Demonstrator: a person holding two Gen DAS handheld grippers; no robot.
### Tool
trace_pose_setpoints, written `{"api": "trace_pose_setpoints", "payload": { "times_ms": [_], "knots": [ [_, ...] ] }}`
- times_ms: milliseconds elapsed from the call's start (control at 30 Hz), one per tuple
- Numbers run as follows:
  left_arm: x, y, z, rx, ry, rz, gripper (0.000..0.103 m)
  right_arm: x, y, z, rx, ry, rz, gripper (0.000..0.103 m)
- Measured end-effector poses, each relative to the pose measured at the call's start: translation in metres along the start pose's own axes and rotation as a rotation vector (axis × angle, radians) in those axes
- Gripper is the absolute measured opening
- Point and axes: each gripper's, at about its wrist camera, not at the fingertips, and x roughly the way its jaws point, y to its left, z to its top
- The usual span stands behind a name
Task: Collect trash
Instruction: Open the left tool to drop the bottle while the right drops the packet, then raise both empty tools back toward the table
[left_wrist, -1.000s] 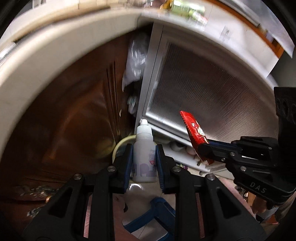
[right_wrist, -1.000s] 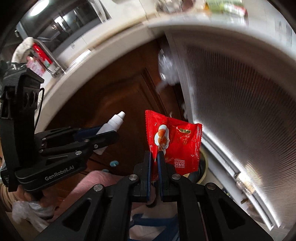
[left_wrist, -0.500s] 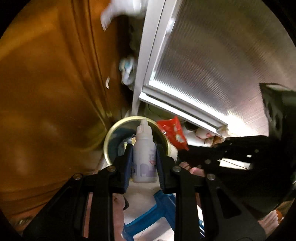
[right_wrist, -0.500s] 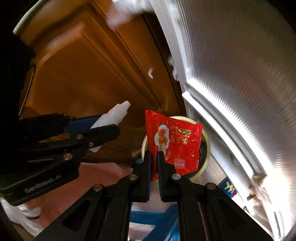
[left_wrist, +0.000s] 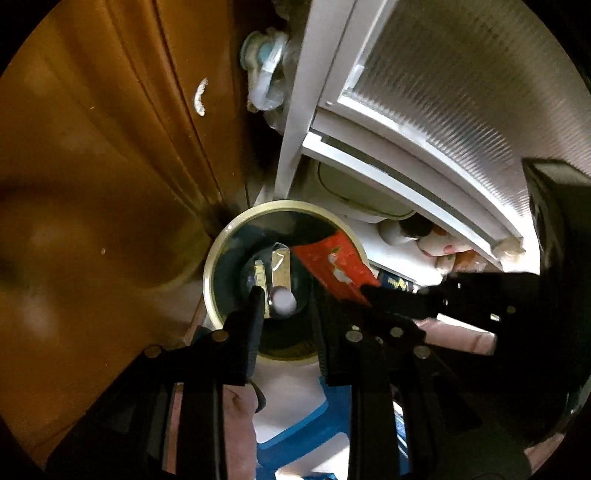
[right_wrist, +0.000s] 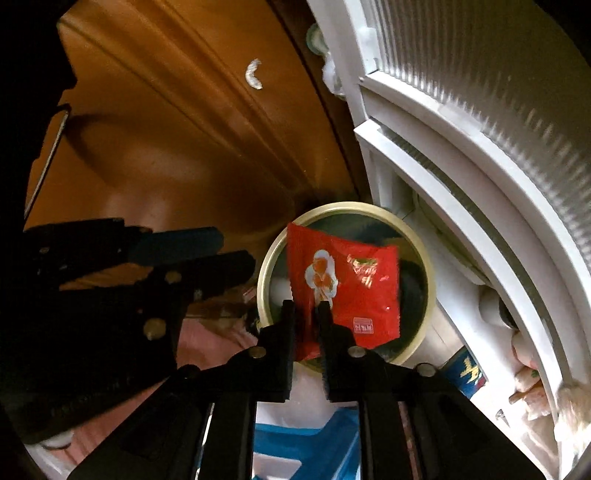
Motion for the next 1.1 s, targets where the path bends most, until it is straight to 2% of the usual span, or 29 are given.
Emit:
{"api": "trace_pose_setpoints", "payload": {
  "times_ms": [33, 100, 167, 233, 333, 467, 533, 833, 1100],
  "knots": [
    [0.001, 0.0, 0.001, 0.001, 0.0, 0.002, 0.025, 0.0, -0.003, 0.001, 0.003, -0.001, -0.004, 0.026],
    [0.0, -0.001, 0.002, 0.007, -0.003, 0.0, 0.032, 0.005, -0.007, 0.007, 0.008, -0.005, -0.021, 0.038],
    [-0.005, -0.001, 0.001, 0.011, -0.006, 0.002, 0.052, 0.008, -0.012, 0.01, 0.009, -0.012, -0.026, 0.04],
    [-0.01, -0.003, 0.001, 0.017, -0.014, 0.002, 0.058, 0.009, -0.016, 0.011, 0.018, -0.013, -0.028, 0.04],
    [-0.016, -0.004, 0.001, 0.02, -0.018, 0.01, 0.061, 0.01, -0.02, 0.01, 0.031, -0.011, -0.035, 0.04],
    [-0.025, -0.004, 0.003, 0.006, -0.023, 0.006, 0.062, 0.003, -0.009, -0.011, 0.038, -0.012, -0.045, 0.04],
    [-0.032, -0.004, 0.002, -0.001, -0.032, 0.004, 0.063, -0.019, -0.001, -0.029, 0.043, -0.016, -0.044, 0.04],
    [-0.078, -0.017, -0.011, 0.011, -0.082, -0.007, 0.063, -0.072, 0.005, -0.059, 0.058, -0.062, -0.042, 0.04],
    [-0.14, -0.028, -0.034, 0.044, -0.158, -0.009, 0.063, -0.141, 0.029, -0.09, 0.019, -0.138, -0.056, 0.039]
  ]
}}
